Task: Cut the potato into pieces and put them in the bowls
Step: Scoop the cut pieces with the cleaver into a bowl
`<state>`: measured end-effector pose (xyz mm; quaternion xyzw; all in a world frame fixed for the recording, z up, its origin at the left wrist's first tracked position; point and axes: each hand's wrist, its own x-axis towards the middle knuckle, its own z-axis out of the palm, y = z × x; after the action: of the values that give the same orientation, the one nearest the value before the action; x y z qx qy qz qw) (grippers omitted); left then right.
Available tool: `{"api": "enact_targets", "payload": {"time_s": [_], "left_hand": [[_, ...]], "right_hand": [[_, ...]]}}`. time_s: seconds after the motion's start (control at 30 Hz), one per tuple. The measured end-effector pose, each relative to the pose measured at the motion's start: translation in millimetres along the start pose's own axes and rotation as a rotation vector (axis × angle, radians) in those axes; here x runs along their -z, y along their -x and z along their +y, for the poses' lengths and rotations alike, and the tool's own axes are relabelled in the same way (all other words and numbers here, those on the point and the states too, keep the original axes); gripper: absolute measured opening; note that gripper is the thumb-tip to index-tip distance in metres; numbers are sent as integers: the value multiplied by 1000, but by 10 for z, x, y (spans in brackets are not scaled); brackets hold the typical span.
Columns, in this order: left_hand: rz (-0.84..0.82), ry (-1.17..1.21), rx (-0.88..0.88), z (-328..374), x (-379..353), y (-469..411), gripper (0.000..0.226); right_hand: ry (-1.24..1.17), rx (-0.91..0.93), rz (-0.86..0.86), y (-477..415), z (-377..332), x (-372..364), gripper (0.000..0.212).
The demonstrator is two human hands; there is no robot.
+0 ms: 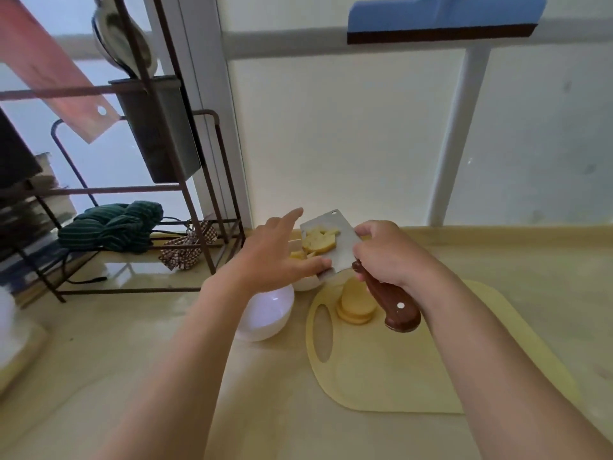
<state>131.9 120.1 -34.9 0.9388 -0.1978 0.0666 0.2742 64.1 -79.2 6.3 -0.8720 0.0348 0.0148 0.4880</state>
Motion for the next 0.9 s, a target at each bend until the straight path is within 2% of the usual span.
{"api": "enact_targets", "payload": {"time_s": [0.17,0.33,0.57,0.9], "left_hand": [[18,-138,44,-41,-107,-86,118],[43,-288,96,5,-171,-119,105],[-1,-337,150,-7,-222,-166,100],[-36,-282,122,-76,-217,-192,76]], "right_hand": [[58,3,-41,-58,-7,-88,34],[94,-2,-52,-60,4,-93,30],[82,1,-57,-62,-1,-76,24],[133,-37,-93,-85,8,-9,50]]}}
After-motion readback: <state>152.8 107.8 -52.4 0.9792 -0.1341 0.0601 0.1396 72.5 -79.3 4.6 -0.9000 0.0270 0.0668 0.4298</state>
